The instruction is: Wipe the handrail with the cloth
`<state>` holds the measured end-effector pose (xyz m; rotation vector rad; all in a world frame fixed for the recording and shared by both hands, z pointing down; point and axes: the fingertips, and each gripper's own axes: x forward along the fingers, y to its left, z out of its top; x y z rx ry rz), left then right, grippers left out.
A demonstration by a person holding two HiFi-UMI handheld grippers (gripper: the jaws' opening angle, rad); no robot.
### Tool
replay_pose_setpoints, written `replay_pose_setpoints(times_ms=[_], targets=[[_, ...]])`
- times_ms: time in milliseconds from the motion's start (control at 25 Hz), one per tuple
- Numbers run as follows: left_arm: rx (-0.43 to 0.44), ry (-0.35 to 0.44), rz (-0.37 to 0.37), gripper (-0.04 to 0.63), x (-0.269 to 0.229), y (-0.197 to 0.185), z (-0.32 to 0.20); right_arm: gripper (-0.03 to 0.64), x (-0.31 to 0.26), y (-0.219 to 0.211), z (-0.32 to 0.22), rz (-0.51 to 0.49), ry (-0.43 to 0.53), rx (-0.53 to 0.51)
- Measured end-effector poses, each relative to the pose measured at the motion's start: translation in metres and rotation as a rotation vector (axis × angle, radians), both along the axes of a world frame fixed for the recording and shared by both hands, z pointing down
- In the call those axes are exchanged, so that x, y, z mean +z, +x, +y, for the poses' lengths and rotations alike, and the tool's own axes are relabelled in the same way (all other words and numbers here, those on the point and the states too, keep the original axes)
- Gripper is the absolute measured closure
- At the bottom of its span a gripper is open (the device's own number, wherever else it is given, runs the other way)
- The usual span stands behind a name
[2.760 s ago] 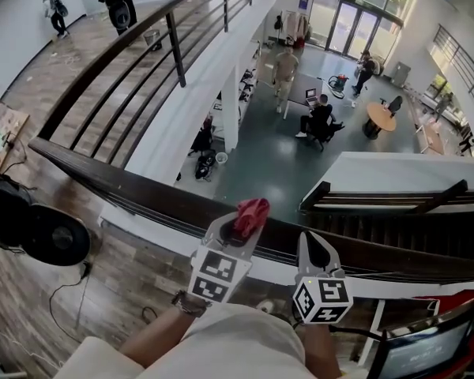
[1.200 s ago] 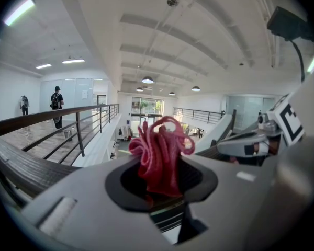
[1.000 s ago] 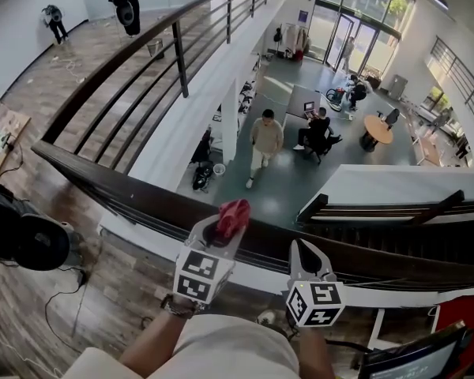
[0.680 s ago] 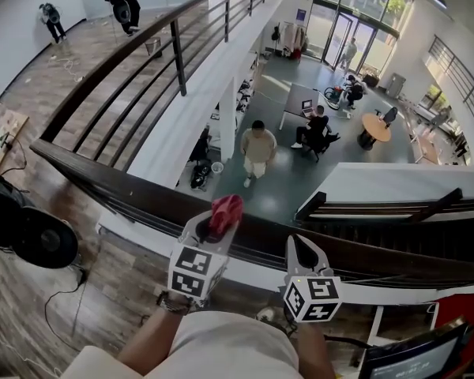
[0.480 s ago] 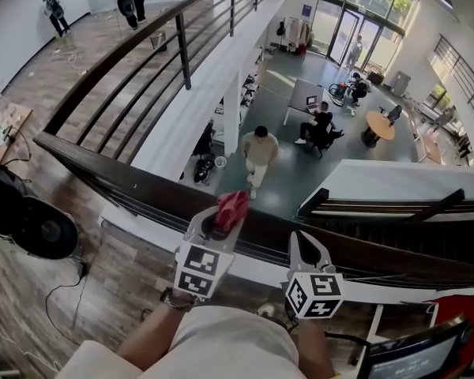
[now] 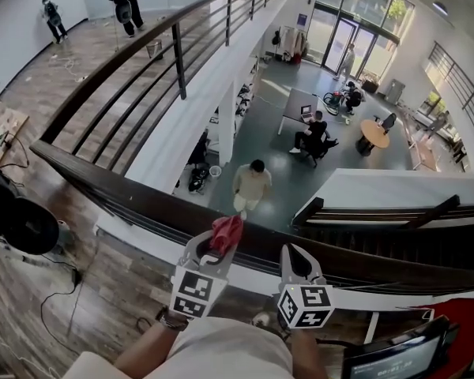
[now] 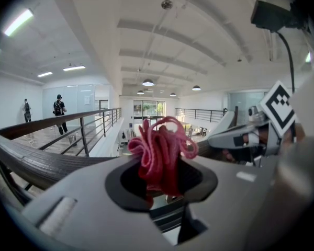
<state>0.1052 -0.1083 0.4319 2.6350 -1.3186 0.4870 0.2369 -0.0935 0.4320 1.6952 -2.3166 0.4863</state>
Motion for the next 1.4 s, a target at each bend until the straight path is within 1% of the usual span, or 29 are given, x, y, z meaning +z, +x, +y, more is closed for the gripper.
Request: replay_pose_setpoints(times_ms=[440,560,800,1240,1400], targets=[[-0.009,-0.006,0.000,0.466,0.006,0.000,0.009,0.614,0.002,-0.004,0.008,-0.004,0.016,-0.005],[-0.010,-0.001,-0.003,0.466,0.001,0.004,0.011,0.614,-0.003,-0.001,0.013,-0.003,0.019,-0.009],[-0.005,0.010,-0.006,0.466,-0.012,0.005,0.006,0.614,-0.016,-0.001,0.007,-0.003,0.027,-0.003],[0.010,-0.003,-0.007,0.466,-0.009,0.006,0.010,0.614,-0.019,-0.001,0.002,-0.019,0.027,0.003],[0.015,-0.008,-0.008,0.466,-0.006,0.008,0.011,0.614,-0.020,-0.001,0.000,-0.041,0.027,0.001]])
